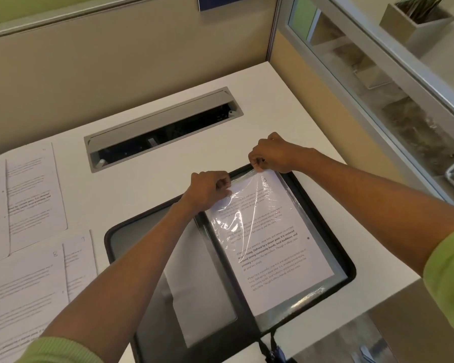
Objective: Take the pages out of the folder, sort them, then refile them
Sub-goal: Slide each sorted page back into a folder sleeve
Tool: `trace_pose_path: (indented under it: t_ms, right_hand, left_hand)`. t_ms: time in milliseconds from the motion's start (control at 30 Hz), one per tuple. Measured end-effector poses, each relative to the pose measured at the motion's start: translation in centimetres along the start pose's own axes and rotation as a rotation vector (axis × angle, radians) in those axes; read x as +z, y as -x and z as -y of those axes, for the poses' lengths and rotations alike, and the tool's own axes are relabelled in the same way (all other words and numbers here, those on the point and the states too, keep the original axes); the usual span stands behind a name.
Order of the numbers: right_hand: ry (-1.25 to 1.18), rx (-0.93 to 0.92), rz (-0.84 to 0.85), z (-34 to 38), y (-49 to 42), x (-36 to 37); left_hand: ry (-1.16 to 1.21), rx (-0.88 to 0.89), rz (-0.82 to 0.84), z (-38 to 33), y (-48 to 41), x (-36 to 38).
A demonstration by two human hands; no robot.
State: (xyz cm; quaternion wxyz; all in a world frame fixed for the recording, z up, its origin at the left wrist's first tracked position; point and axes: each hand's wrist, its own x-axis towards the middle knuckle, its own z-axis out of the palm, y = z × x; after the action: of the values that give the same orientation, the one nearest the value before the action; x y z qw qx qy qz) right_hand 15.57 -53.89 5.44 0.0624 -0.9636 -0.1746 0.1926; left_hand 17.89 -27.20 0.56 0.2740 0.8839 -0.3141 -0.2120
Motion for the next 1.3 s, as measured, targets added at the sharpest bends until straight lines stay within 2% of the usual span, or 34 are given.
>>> trace_pose_path:
  t_ms: [167, 500, 700, 833, 1033, 1133, 1233, 1300]
  right_hand:
    - [-0.012, 0.010, -0.063, -0.3, 0.2, 1.0]
    - [-0.057, 0.016, -0.076, 0.0, 0.4, 0.7]
    - [-0.042, 0.027, -0.088, 0.4, 0.5, 0.5]
    - [-0.011, 0.068, -0.089, 0.8, 0.8, 0.4]
    - [-0.035, 0.164, -0.166, 1.6, 1.4, 1.7]
    - [-0.151, 0.265, -0.299, 2.6, 2.7, 3.0]
    - [-0.394, 0.415, -0.629, 6.3, 6.0, 5.4]
    - [-0.500, 0.485, -0.748, 10.4, 8.8, 7.7]
  left_hand:
    - [-0.005, 0.010, -0.020, -0.3, 0.3, 0.4]
    - [0.063, 0.012, -0.055, -0.3, 0.3, 1.0]
    - [-0.030, -0.024, -0.057, -0.7, 0.2, 0.9]
    - [-0.059, -0.046, 0.005, -1.1, 0.0, 0.8]
    - [-0.154, 0.022, -0.002, -1.4, 0.3, 1.3]
    - [-0.040, 0.054, -0.039, -1.6, 1.2, 2.0]
    - [-0.016, 0.064, -0.166, -2.0, 3.4, 3.2]
    - [0.003, 0.041, -0.275, -2.4, 5.6, 4.6]
